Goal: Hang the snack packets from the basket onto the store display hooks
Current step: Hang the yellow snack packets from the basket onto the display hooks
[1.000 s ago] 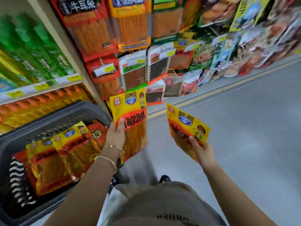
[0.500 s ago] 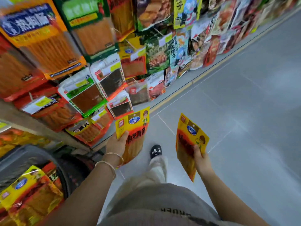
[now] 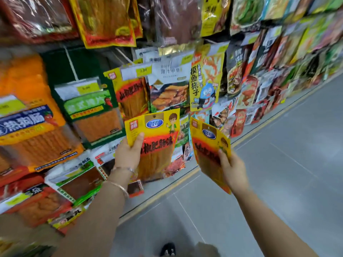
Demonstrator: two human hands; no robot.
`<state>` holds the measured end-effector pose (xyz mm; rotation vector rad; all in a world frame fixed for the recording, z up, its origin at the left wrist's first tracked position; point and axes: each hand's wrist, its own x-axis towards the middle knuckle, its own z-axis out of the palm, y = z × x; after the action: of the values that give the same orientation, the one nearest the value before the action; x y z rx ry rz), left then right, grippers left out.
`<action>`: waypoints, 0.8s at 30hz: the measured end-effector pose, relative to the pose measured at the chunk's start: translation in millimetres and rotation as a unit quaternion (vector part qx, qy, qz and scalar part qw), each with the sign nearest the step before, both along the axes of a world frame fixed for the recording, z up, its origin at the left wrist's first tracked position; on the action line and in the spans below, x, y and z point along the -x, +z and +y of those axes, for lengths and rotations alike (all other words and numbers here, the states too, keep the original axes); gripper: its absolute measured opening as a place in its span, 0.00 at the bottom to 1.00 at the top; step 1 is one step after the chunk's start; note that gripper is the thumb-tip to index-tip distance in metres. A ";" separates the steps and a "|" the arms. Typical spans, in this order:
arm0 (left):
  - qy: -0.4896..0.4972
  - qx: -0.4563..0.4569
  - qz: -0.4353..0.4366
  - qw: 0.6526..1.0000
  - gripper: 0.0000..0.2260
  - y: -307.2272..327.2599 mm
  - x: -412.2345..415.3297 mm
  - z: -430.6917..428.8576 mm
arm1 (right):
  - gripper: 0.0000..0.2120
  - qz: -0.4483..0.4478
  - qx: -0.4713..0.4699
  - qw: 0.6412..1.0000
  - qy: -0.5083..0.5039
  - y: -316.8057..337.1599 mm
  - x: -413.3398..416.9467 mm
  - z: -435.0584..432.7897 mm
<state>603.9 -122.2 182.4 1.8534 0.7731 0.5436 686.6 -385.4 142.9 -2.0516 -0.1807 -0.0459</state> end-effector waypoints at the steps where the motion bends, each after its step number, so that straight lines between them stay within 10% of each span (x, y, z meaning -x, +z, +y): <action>1: 0.011 -0.013 -0.027 0.999 0.08 13.5 -9.9 2.0 | 0.10 -0.026 -0.008 1.000 0.011 13.4 -17.0 4.7; 24: 0.276 -0.058 -0.309 0.908 0.07 197.1 -66.9 34.6 | 0.15 -0.205 -0.250 0.896 0.304 283.2 -214.1 171.0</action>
<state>670.9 -87.6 379.5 1.4063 0.8231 1.4832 900.7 -214.4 426.2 -1.3757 -0.9654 -0.1230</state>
